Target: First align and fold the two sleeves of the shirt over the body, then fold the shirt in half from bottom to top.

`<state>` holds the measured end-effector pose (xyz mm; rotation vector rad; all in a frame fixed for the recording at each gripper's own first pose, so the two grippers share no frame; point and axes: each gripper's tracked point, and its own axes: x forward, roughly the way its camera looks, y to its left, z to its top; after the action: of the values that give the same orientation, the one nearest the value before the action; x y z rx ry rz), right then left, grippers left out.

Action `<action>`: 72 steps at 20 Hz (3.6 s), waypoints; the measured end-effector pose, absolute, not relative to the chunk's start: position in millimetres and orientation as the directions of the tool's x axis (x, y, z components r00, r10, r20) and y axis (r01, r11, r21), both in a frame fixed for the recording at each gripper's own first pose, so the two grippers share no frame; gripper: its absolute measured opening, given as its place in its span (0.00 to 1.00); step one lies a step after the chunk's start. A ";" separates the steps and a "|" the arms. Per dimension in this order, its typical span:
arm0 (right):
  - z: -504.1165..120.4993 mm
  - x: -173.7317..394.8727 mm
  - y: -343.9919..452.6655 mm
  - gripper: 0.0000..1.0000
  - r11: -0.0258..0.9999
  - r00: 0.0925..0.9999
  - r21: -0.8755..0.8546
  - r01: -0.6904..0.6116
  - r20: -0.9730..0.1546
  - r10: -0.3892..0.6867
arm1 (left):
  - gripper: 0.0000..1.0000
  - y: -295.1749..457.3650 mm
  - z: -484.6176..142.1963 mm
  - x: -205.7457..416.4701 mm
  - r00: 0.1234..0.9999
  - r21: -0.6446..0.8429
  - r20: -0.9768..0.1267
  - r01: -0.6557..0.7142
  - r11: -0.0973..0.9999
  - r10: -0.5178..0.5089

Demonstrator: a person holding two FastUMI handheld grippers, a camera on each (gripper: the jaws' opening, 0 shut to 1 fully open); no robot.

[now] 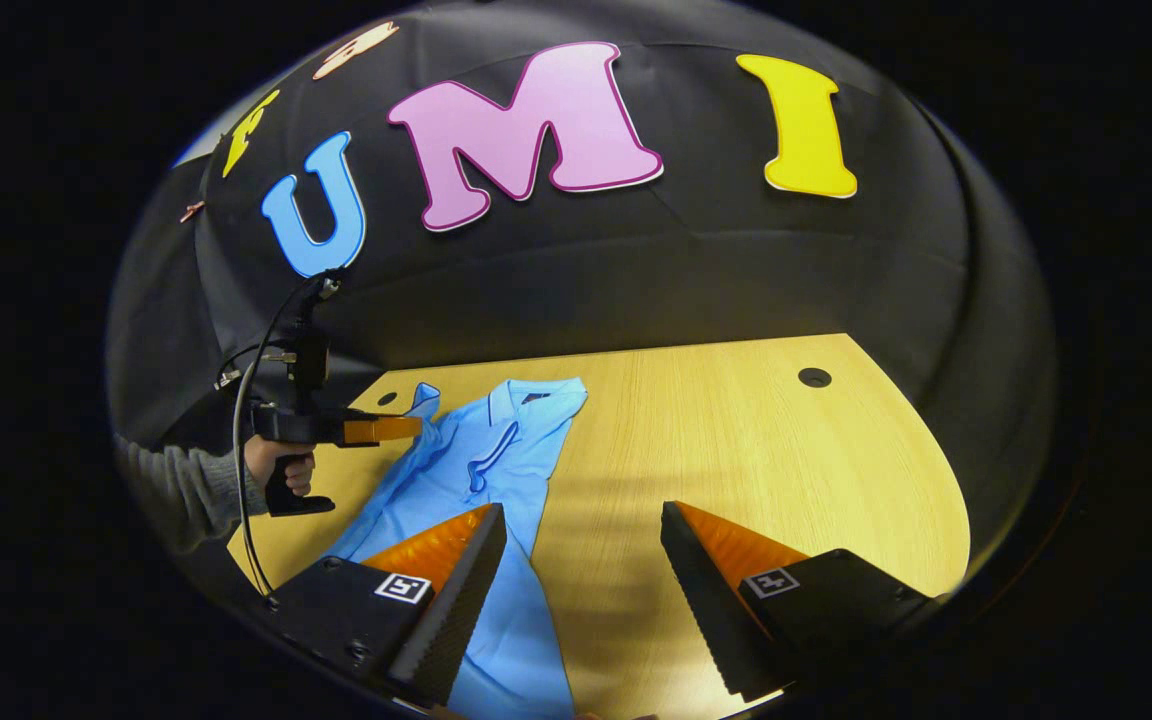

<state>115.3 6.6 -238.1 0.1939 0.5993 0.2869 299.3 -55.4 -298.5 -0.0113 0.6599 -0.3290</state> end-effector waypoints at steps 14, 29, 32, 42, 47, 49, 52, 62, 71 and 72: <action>-250.3 86.5 -27.7 0.97 0.950 0.779 0.282 -0.134 -0.563 0.277 | 0.06 -140.6 -354.9 259.2 0.673 0.184 -0.683 0.533 0.826 -0.282; -255.1 55.2 -40.2 0.97 0.949 0.769 0.298 -0.102 -0.581 0.265 | 0.90 -135.5 -344.6 250.6 0.717 0.216 -0.660 0.467 0.858 -0.224; -256.0 37.3 -32.7 0.97 0.947 0.747 0.299 -0.114 -0.603 0.280 | 0.91 -117.5 -310.5 233.2 0.763 0.204 -0.610 0.412 0.888 -0.214; -296.1 -70.1 12.0 0.98 0.951 0.601 0.232 -0.205 -0.737 0.309 | 0.91 11.1 -287.7 43.9 0.738 0.100 -0.662 0.262 0.960 -0.132; -327.4 -101.2 26.7 0.98 0.956 0.534 0.210 -0.206 -0.795 0.290 | 0.91 50.8 -328.0 -23.6 0.674 0.083 -0.734 0.215 0.973 -0.086; -337.0 -109.4 29.8 0.98 0.958 0.513 0.201 -0.205 -0.812 0.280 | 0.91 62.9 -341.9 -35.4 0.660 0.097 -0.749 0.202 0.975 -0.062; -348.9 -115.7 34.2 0.98 0.961 0.494 0.178 -0.212 -0.829 0.262 | 0.91 71.5 -361.9 -43.3 0.628 0.086 -0.777 0.183 0.979 -0.049; -379.6 -110.5 46.5 0.99 0.960 0.472 0.115 -0.255 -0.852 0.227 | 0.89 73.6 -396.1 -51.4 0.562 0.031 -0.824 0.167 0.985 -0.070; -382.1 -115.2 62.6 0.55 0.946 0.470 0.071 -0.315 -0.855 0.220 | 0.31 49.4 -398.9 -56.6 0.537 -0.067 -0.829 0.188 0.980 -0.159; -382.3 -115.4 61.5 0.40 0.950 0.462 0.073 -0.303 -0.861 0.213 | 0.19 43.8 -399.1 -57.5 0.527 -0.087 -0.831 0.192 0.978 -0.177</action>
<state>-115.4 61.5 -382.3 -0.0951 1.0436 0.3175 -57.5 43.8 -399.1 0.0158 0.9915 -0.2207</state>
